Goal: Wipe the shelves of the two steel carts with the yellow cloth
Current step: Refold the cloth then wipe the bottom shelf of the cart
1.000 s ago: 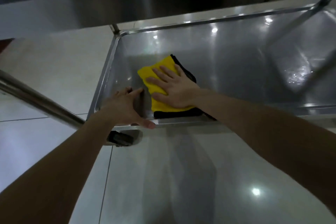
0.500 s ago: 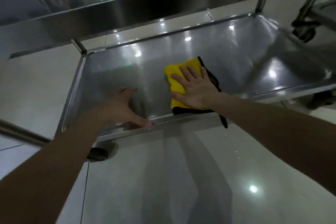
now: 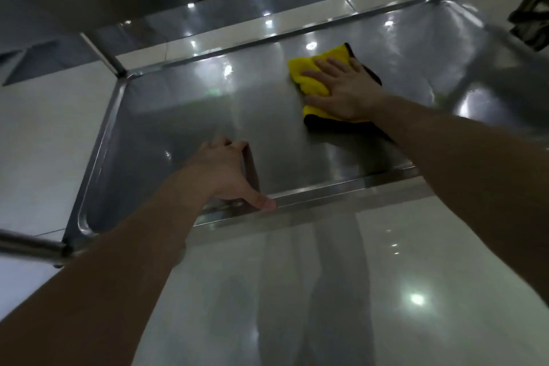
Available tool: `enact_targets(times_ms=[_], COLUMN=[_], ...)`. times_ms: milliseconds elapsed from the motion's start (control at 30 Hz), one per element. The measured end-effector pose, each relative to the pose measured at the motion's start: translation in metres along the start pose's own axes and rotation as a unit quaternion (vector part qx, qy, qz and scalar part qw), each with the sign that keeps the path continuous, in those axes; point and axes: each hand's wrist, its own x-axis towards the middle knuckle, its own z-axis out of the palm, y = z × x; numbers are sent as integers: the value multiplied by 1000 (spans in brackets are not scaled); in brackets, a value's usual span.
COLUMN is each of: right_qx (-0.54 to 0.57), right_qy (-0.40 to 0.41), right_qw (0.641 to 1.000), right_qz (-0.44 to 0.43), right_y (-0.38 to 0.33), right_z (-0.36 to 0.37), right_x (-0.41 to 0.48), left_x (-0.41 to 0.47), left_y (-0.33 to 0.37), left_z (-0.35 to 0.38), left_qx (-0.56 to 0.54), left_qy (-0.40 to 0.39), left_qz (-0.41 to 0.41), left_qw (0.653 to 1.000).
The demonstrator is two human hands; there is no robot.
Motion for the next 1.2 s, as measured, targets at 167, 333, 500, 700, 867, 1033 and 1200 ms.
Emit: enact_targets(times_ms=[167, 333, 500, 700, 867, 1033, 1200], right_qx=[17, -5, -10, 11, 0, -7, -31], right_qy=[13, -9, -48, -25, 18, 2, -14], right_qw=[997, 993, 973, 999, 980, 988, 993], right_qz=[74, -119, -224, -19, 196, 155, -115], right_y=[-58, -111, -97, 25, 22, -7, 42], right_z=[13, 20, 14, -7, 4, 9, -3], right_x=[21, -38, -95, -128, -124, -114, -114], left_x=[3, 0, 1, 5, 4, 18, 24], left_y=[-4, -6, -11, -13, 22, 83, 80], left_z=[1, -1, -1, -3, -11, -11, -11], left_qx=[-14, -11, -9, -13, -39, -41, -20], left_qy=[-5, -11, -10, -27, 2, -29, -36], left_qz=[-12, -12, -9, -32, -5, 20, 26], left_qw=[1000, 1000, 1000, 999, 999, 999, 999])
